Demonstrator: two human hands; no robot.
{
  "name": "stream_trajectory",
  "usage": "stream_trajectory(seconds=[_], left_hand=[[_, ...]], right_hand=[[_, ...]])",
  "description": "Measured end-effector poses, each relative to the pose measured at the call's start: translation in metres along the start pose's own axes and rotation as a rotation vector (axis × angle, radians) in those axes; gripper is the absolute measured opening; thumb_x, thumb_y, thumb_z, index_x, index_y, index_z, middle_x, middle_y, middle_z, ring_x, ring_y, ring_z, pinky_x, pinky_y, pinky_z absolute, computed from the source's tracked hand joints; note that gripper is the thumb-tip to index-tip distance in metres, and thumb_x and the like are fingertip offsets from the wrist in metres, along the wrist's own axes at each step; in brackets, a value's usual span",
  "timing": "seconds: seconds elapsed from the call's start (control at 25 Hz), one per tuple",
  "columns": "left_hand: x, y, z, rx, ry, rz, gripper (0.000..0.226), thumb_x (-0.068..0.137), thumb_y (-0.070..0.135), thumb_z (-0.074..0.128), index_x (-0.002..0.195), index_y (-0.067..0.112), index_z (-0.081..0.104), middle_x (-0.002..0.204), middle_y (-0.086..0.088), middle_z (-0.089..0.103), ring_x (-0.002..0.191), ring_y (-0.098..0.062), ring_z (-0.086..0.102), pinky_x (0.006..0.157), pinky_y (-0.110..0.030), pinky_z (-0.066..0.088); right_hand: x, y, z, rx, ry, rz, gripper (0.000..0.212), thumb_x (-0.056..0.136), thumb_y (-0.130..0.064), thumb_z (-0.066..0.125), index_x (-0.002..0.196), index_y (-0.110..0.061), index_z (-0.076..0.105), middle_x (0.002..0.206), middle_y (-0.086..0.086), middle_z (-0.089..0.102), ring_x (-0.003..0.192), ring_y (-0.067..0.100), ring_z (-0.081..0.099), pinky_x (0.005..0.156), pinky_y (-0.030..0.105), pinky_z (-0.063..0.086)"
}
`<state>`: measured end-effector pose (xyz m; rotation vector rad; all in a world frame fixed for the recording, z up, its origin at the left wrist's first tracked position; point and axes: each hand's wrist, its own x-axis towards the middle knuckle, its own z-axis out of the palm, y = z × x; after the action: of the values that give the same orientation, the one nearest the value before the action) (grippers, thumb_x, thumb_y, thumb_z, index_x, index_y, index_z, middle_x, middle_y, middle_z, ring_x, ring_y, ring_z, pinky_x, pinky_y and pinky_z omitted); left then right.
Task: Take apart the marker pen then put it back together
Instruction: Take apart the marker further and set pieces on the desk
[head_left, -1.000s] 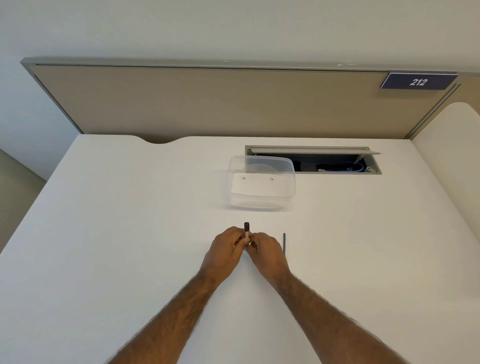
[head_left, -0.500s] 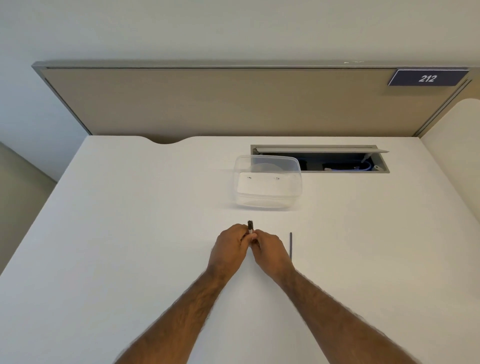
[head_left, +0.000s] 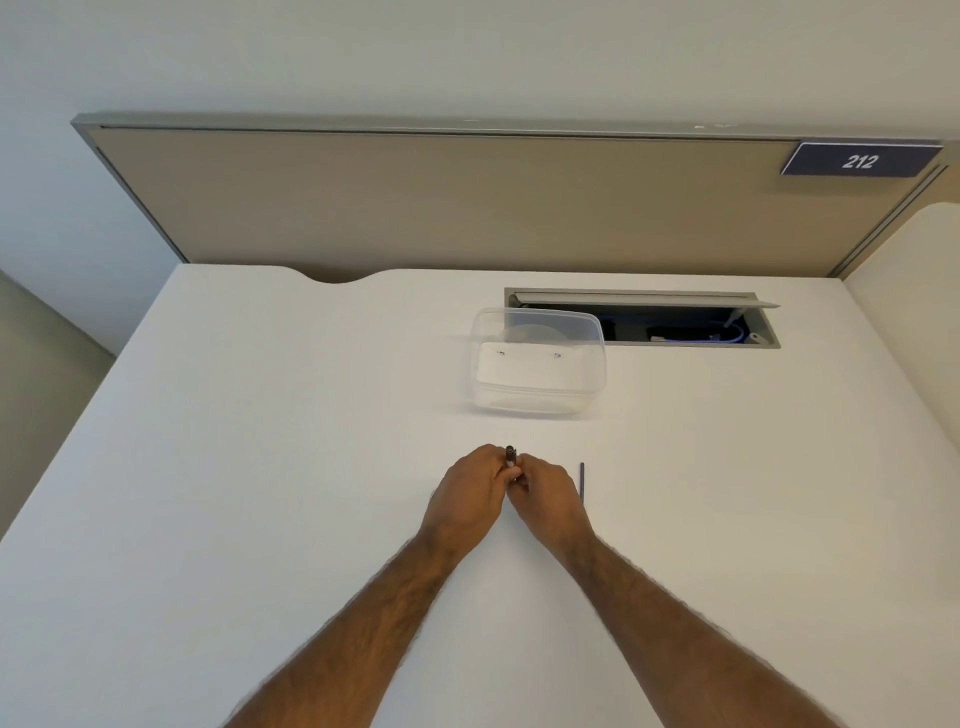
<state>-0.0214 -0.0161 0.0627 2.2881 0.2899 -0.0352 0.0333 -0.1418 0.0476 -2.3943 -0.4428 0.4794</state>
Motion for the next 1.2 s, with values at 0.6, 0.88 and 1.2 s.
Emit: stream_trajectory(seconds=[0.6, 0.88, 1.2], left_hand=[[0.0108, -0.0024, -0.0027, -0.262, 0.138, 0.002, 0.015, 0.097, 0.015, 0.063, 0.107, 0.018, 0.074, 0.106, 0.011, 0.072, 0.095, 0.001, 0.067, 0.081, -0.007, 0.049], [0.0108, -0.0034, 0.0012, -0.302, 0.159, -0.003, 0.010, 0.091, 0.014, 0.071, 0.100, 0.014, 0.076, 0.097, 0.008, 0.071, 0.090, -0.004, 0.069, 0.079, -0.012, 0.052], [0.0106, 0.0035, -0.0038, -0.241, 0.214, 0.033, 0.003, 0.091, 0.017, 0.072, 0.092, 0.018, 0.074, 0.090, 0.012, 0.070, 0.086, -0.003, 0.067, 0.077, -0.011, 0.052]], right_hand=[[0.0077, 0.0010, -0.0128, 0.070, -0.004, -0.008, 0.015, 0.095, -0.023, 0.062, 0.101, -0.014, 0.073, 0.092, -0.005, 0.060, 0.083, 0.012, 0.055, 0.073, 0.022, 0.038], [0.0076, -0.0012, -0.0123, -0.025, -0.001, -0.064, 0.020, 0.097, -0.030, 0.056, 0.089, -0.014, 0.066, 0.084, -0.005, 0.056, 0.077, 0.013, 0.053, 0.066, 0.023, 0.034], [0.0067, -0.0059, -0.0102, -0.048, 0.097, -0.148, 0.014, 0.094, -0.022, 0.056, 0.081, -0.020, 0.053, 0.078, -0.007, 0.050, 0.072, 0.013, 0.048, 0.061, 0.021, 0.030]])
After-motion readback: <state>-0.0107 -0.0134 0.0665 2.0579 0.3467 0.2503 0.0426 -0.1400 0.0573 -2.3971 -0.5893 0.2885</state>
